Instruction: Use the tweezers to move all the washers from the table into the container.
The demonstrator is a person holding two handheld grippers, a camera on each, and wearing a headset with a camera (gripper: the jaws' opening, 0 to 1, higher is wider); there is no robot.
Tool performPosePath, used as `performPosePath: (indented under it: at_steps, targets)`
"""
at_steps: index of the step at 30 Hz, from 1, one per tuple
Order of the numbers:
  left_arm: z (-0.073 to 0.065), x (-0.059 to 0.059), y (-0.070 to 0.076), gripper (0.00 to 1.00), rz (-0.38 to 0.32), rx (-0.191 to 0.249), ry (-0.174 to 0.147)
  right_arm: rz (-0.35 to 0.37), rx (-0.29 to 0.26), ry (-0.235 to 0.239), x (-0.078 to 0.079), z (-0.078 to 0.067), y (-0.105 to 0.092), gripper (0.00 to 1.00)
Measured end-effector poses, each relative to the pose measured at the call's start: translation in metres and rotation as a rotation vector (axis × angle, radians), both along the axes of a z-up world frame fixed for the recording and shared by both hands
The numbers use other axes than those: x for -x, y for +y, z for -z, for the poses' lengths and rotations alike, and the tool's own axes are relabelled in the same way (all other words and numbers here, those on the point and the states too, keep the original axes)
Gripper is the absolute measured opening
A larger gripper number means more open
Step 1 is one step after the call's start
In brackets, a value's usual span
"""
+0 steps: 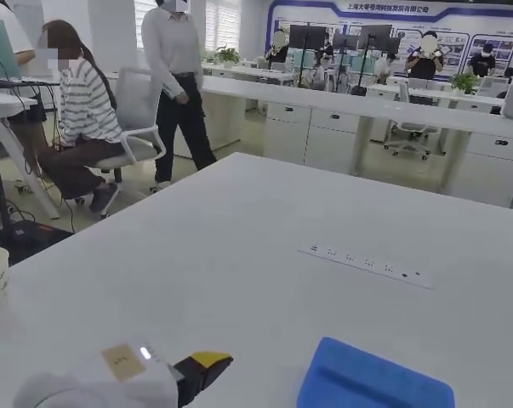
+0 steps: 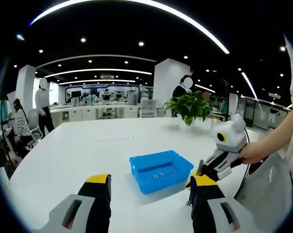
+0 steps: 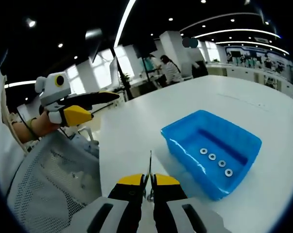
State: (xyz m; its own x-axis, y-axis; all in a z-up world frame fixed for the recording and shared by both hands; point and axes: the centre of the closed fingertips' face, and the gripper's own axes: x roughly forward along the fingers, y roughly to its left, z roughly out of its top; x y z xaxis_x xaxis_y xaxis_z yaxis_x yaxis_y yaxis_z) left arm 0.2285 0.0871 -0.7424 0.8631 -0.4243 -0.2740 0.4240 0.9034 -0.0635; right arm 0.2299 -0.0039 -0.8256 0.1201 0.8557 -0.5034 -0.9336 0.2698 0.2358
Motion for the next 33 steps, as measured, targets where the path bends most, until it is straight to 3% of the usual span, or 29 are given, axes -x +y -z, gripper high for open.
performPosePath:
  at_steps: [6,14,18,25,31,33]
  targets:
    - [0.0,0.0,0.0,0.66,0.0,0.002,0.0,-0.126,0.061,-0.125,0.012,0.0,0.005,0.04]
    - [0.0,0.0,0.0,0.66,0.002,0.0,0.002,-0.157,0.06,-0.141,0.015,0.001,0.008,0.03]
    - [0.001,0.0,0.0,0.66,0.002,0.0,0.003,-0.179,0.068,-0.172,0.013,0.001,0.008,0.02]
    - [0.0,0.0,0.0,0.66,0.0,0.003,0.0,-0.112,0.029,-0.104,0.004,-0.003,0.008,0.02]
    - [0.0,0.0,-0.001,0.66,0.004,0.0,0.0,-0.07,-0.054,-0.075,-0.007,-0.026,0.013,0.02]
    - [0.0,0.0,-0.001,0.66,0.005,-0.001,0.0,-0.044,-0.105,-0.052,-0.011,-0.038,0.016,0.02]
